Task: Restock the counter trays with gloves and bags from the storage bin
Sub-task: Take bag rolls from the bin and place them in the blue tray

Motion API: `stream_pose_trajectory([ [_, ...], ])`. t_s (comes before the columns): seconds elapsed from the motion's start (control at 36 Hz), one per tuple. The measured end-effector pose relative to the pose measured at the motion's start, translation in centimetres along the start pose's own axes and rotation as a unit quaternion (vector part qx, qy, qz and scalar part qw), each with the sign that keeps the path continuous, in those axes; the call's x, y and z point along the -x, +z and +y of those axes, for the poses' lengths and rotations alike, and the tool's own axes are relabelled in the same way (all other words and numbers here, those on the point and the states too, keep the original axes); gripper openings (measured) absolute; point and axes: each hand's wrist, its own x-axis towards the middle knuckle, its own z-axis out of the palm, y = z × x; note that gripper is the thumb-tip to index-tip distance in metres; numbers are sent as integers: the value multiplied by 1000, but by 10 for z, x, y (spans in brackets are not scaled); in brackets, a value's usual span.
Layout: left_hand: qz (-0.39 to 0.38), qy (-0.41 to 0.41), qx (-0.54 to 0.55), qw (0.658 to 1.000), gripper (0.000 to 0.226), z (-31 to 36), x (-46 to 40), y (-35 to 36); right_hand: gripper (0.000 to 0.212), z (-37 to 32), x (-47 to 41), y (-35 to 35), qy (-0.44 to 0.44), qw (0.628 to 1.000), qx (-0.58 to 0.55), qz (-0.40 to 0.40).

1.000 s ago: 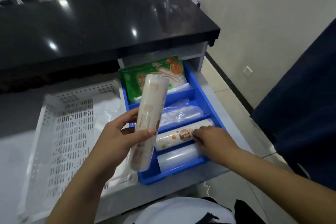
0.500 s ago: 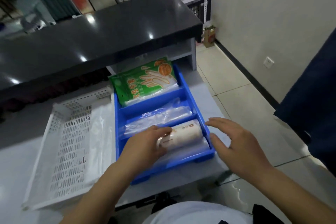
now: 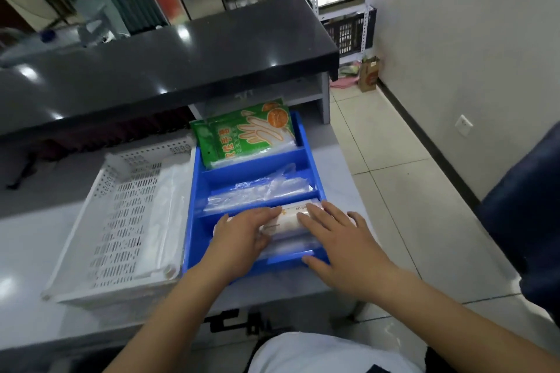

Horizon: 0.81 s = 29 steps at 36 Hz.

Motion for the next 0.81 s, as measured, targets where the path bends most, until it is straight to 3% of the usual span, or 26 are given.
stream_pose_trajectory([
  [0.17, 20, -71, -101, 992, 63, 5, 22, 21, 70, 1, 3, 9, 8, 1000, 4, 14],
  [0.31, 106, -124, -17, 987, 74, 4, 48, 37, 72, 0, 4, 12, 18, 999, 7, 30],
  [0.42, 130, -121, 11, 984, 78, 2, 65, 42, 73, -1, 4, 14, 24, 999, 8, 30],
  [0.67, 52, -116, -44, 991, 87, -9, 70, 38, 71, -13, 7, 11, 63, 997, 23, 25],
  [0.81, -32, -71, -85, 993, 99, -19, 76, 21, 62, -44, 8, -8, 81, 997, -10, 4],
])
